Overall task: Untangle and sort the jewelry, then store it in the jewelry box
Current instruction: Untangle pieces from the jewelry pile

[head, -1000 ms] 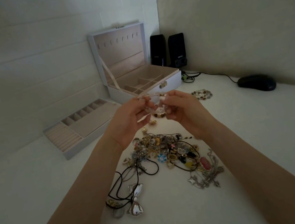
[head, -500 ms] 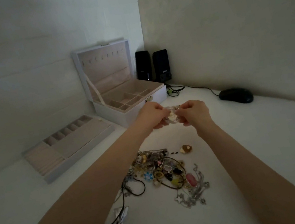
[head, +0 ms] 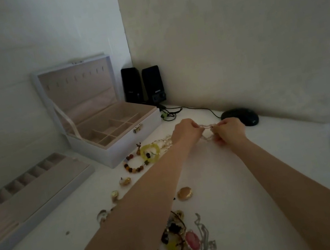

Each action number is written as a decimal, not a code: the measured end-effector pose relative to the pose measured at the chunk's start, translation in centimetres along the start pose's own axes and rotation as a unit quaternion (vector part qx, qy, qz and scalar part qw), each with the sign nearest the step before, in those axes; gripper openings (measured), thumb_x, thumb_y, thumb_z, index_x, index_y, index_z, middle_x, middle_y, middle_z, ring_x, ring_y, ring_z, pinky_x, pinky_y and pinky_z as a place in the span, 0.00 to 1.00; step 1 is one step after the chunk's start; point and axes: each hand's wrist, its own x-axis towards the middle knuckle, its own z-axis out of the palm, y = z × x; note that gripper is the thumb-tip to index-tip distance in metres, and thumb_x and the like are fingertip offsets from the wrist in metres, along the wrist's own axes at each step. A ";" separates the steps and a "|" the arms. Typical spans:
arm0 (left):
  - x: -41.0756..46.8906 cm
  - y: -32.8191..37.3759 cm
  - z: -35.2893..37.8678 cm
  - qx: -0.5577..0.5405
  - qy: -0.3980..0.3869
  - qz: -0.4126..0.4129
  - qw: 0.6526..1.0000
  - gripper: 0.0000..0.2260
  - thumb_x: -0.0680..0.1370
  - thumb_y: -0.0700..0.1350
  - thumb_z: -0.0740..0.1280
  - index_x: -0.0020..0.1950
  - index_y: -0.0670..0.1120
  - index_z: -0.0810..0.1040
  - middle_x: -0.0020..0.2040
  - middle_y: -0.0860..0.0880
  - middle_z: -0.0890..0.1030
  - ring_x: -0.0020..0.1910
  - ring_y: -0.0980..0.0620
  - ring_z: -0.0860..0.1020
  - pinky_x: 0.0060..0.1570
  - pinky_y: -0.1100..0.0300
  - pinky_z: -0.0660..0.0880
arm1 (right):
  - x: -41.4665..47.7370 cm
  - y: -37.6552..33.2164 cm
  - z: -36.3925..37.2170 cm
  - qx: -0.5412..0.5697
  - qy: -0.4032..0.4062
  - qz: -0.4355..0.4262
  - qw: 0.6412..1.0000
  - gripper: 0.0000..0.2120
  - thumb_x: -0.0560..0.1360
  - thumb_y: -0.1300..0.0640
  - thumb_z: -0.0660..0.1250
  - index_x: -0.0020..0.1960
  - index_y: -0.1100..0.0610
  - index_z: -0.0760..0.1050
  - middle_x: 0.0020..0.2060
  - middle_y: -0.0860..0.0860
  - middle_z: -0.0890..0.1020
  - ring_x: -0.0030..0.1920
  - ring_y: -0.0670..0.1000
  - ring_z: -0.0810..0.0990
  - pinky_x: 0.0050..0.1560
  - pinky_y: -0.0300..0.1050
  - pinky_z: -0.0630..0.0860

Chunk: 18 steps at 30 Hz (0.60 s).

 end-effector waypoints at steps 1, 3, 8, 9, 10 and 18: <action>0.4 0.2 0.3 -0.006 0.001 -0.001 1.000 0.08 0.75 0.49 0.69 0.50 0.47 0.79 0.53 0.46 0.82 0.54 0.47 0.78 0.53 0.54 0.76 | 0.4 -0.1 0.0 -0.004 0.004 0.003 1.000 0.05 0.74 0.60 0.68 0.45 0.62 0.80 0.36 0.56 0.81 0.40 0.54 0.79 0.45 0.45 0.77; 1.1 0.3 0.6 -0.021 -0.003 -0.003 1.000 0.05 0.75 0.48 0.69 0.47 0.48 0.78 0.52 0.46 0.82 0.53 0.46 0.79 0.53 0.53 0.76 | 1.1 -0.2 0.0 -0.004 0.004 0.008 1.000 0.06 0.74 0.60 0.68 0.45 0.63 0.80 0.37 0.57 0.81 0.39 0.54 0.79 0.45 0.45 0.78; 1.9 -0.5 0.7 -0.062 0.008 -0.005 0.998 0.07 0.76 0.43 0.65 0.53 0.46 0.77 0.55 0.44 0.80 0.54 0.44 0.78 0.54 0.48 0.77 | 1.7 -0.4 0.2 -0.014 -0.028 0.012 0.999 0.07 0.73 0.63 0.68 0.46 0.67 0.80 0.39 0.63 0.83 0.39 0.60 0.83 0.48 0.56 0.81; 1.7 -0.7 0.4 -0.067 0.010 -0.003 0.998 0.08 0.76 0.42 0.64 0.54 0.46 0.77 0.54 0.44 0.80 0.53 0.44 0.79 0.54 0.49 0.77 | 1.6 -0.3 0.0 -0.021 -0.030 0.008 0.999 0.07 0.74 0.64 0.67 0.47 0.68 0.80 0.37 0.62 0.82 0.38 0.60 0.82 0.49 0.56 0.81; 1.6 -0.9 0.2 -0.067 0.007 -0.002 0.998 0.08 0.76 0.41 0.62 0.54 0.46 0.77 0.53 0.44 0.81 0.52 0.44 0.79 0.54 0.49 0.77 | 1.4 -0.3 -0.1 -0.021 -0.032 0.003 0.999 0.07 0.74 0.65 0.66 0.47 0.69 0.79 0.35 0.61 0.81 0.35 0.59 0.81 0.48 0.57 0.81; -3.1 -3.5 -5.4 -0.016 0.004 0.004 1.000 0.08 0.79 0.44 0.63 0.55 0.43 0.78 0.54 0.46 0.79 0.53 0.48 0.76 0.51 0.57 0.74 | -2.1 -0.7 -0.5 0.002 -0.051 -0.052 0.997 0.07 0.75 0.63 0.64 0.52 0.61 0.78 0.38 0.53 0.79 0.36 0.52 0.78 0.34 0.43 0.76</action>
